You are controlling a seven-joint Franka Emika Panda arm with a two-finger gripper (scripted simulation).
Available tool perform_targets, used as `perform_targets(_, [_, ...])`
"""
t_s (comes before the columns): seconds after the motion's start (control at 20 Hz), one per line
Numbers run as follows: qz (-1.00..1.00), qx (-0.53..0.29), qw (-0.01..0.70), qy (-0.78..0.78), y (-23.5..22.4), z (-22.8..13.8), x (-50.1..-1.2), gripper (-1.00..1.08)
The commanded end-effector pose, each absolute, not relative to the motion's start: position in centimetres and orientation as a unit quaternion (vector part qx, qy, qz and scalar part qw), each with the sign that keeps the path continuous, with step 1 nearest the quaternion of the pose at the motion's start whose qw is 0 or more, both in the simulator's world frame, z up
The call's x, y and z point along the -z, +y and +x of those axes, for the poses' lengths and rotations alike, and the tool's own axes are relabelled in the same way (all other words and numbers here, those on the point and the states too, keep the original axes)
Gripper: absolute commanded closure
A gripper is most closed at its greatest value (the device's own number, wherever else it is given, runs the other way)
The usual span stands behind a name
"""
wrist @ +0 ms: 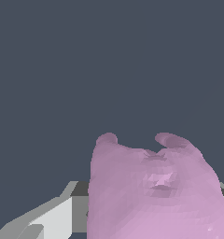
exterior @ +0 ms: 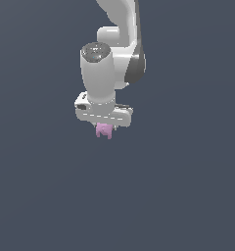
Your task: Pick up the object and move it to a goal position.
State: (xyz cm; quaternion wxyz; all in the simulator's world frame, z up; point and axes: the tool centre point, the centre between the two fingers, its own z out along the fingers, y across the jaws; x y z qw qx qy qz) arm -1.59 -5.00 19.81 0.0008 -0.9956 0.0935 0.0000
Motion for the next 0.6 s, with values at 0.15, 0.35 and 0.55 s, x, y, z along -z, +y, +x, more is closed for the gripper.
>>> perform_targets(0.15, [-0.996, 0.000, 0.001, 0.094, -7.3, -3.7, -26.0, 1.08])
perform_targets(0.35, [-0.996, 0.000, 0.001, 0.094, -9.0, -5.2, -30.5, 1.08])
perform_targets(0.55, [-0.996, 0.000, 0.001, 0.094, -10.7, -6.6, -35.0, 1.08])
